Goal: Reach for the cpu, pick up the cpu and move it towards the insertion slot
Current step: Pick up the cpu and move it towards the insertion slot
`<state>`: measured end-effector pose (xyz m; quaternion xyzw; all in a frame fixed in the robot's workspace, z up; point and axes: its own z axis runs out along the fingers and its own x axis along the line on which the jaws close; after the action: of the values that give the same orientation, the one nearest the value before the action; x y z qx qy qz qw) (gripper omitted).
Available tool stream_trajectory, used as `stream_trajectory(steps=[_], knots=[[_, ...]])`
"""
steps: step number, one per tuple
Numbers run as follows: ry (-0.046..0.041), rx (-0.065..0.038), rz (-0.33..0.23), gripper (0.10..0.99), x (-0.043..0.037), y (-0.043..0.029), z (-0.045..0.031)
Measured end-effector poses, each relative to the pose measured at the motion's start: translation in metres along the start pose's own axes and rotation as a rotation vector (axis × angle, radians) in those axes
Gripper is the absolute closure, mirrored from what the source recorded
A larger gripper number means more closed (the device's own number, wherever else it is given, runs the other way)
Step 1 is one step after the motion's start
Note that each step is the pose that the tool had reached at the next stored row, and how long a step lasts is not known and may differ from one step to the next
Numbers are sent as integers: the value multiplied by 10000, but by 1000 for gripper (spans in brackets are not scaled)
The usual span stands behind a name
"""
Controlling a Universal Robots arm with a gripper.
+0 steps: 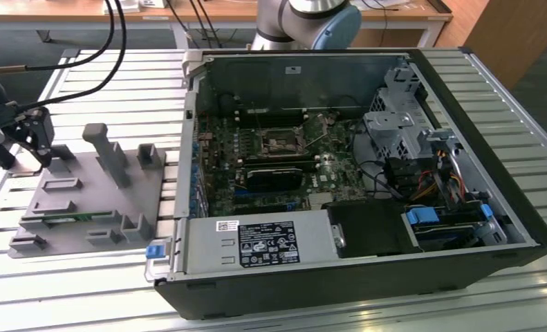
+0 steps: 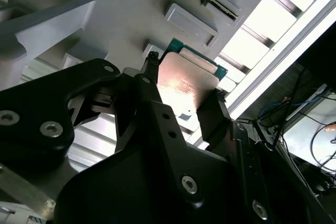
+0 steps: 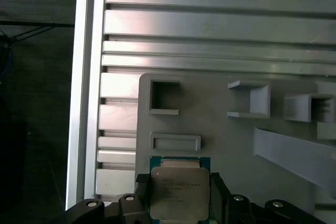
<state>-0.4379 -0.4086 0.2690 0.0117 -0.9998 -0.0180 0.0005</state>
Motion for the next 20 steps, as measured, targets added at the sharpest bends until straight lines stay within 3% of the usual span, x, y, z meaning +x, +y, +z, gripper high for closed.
stream_trajectory(steps=[20], knots=[[1, 41, 0, 541, 0, 8, -152]])
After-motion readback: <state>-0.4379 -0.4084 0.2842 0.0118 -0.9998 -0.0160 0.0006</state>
